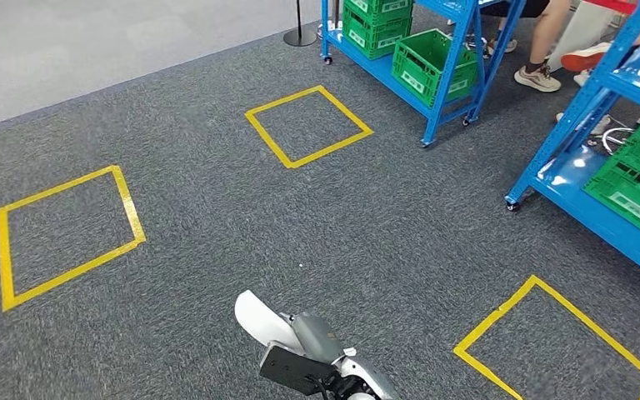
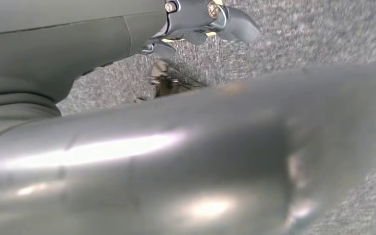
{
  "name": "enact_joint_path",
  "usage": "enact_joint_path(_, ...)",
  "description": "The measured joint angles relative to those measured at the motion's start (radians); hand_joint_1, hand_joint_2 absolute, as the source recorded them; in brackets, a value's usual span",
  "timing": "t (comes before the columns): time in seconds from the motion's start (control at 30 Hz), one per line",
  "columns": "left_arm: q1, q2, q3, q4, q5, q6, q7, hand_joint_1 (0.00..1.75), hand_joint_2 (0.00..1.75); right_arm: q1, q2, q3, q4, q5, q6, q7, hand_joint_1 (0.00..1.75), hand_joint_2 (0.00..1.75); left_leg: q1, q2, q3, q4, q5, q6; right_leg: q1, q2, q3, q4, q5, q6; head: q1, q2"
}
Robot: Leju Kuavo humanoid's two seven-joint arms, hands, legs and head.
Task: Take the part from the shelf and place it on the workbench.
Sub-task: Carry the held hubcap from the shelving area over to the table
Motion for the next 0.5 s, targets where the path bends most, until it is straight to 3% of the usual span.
enact_joint_path(0.07,-0.001,0.002,-0.001,0.0,-0.002,0.0,-0.003,0.0,0.0,0.007,-0.004,0.0,0.001,-0.005,-0.004,0.007,1.75,1.75,0.003,0.019,-0.039,0.094,-0.04,-0.007,0.002,-0.036,-0.001,0.002,-0.003,-0.001,-0.001,0.0)
enact_joint_path(0.1,0.001,0.002,-0.001,0.0,-0.003,0.0,-0.006,0.0,0.0,0.01,-0.006,0.0,0.001,-0.006,-0.006,0.011,1.75,1.75,0.005,0.023,-0.034,0.095,-0.033,-0.01,0.001,-0.052,-0.002,0.004,-0.004,0.0,-0.002,0.0)
enact_joint_path(0.17,0.004,0.004,-0.001,0.0,-0.003,-0.003,-0.013,0.0,0.0,0.011,-0.007,0.0,0.001,-0.006,-0.012,0.014,1.75,1.75,0.01,0.046,0.032,-0.009,0.019,-0.016,-0.002,-0.08,-0.004,0.013,-0.01,0.007,-0.002,0.0)
enact_joint_path(0.23,0.002,0.003,-0.003,-0.001,-0.004,-0.009,-0.019,0.0,0.0,0.01,-0.009,0.0,0.001,-0.009,-0.014,0.011,1.75,1.75,0.011,0.093,0.097,-0.116,0.056,-0.011,0.001,-0.104,-0.003,0.024,-0.021,0.021,-0.003,0.0)
enact_joint_path(0.3,0.001,0.003,-0.011,-0.001,-0.012,-0.013,-0.017,0.0,0.0,0.01,-0.012,0.002,0.0,-0.012,-0.013,0.009,1.75,1.75,0.007,0.108,0.107,-0.141,0.062,0.007,0.005,-0.124,0.001,0.03,-0.028,0.035,0.001,0.0)
enact_joint_path(0.33,0.001,0.006,-0.015,0.0,-0.016,-0.013,-0.015,0.0,0.0,0.009,-0.014,0.004,-0.001,-0.012,-0.012,0.009,1.75,1.75,0.005,0.095,0.103,-0.141,0.064,0.016,0.003,-0.135,0.005,0.03,-0.029,0.04,0.003,0.0)
enact_joint_path(0.37,0.003,0.008,-0.019,0.0,-0.02,-0.013,-0.013,0.0,0.0,0.008,-0.015,0.005,-0.001,-0.012,-0.012,0.01,1.75,1.75,0.005,0.083,0.101,-0.142,0.066,0.023,0.001,-0.133,0.008,0.031,-0.032,0.047,0.006,0.0)
enact_joint_path(0.4,0.004,0.008,-0.022,0.001,-0.022,-0.012,-0.011,0.0,0.0,0.007,-0.015,0.006,-0.002,-0.012,-0.012,0.011,1.75,1.75,0.006,0.071,0.1,-0.143,0.068,0.03,-0.003,-0.113,0.005,0.041,-0.043,0.053,0.007,0.0)
enact_joint_path(0.43,0.004,0.009,-0.024,0.001,-0.023,-0.012,-0.01,0.0,0.0,0.006,-0.016,0.006,-0.002,-0.012,-0.013,0.011,1.75,1.75,0.006,0.058,0.099,-0.145,0.071,0.037,-0.006,-0.082,-0.006,0.07,-0.065,0.058,0.008,0.0)
enact_joint_path(0.5,0.001,0.009,-0.027,0.001,-0.023,-0.011,-0.009,0.0,0.0,0.008,-0.019,0.008,-0.002,-0.012,-0.013,0.011,1.75,1.75,0.004,0.033,0.095,-0.146,0.076,0.046,-0.009,-0.018,-0.061,0.188,-0.13,0.061,0.012,0.0)
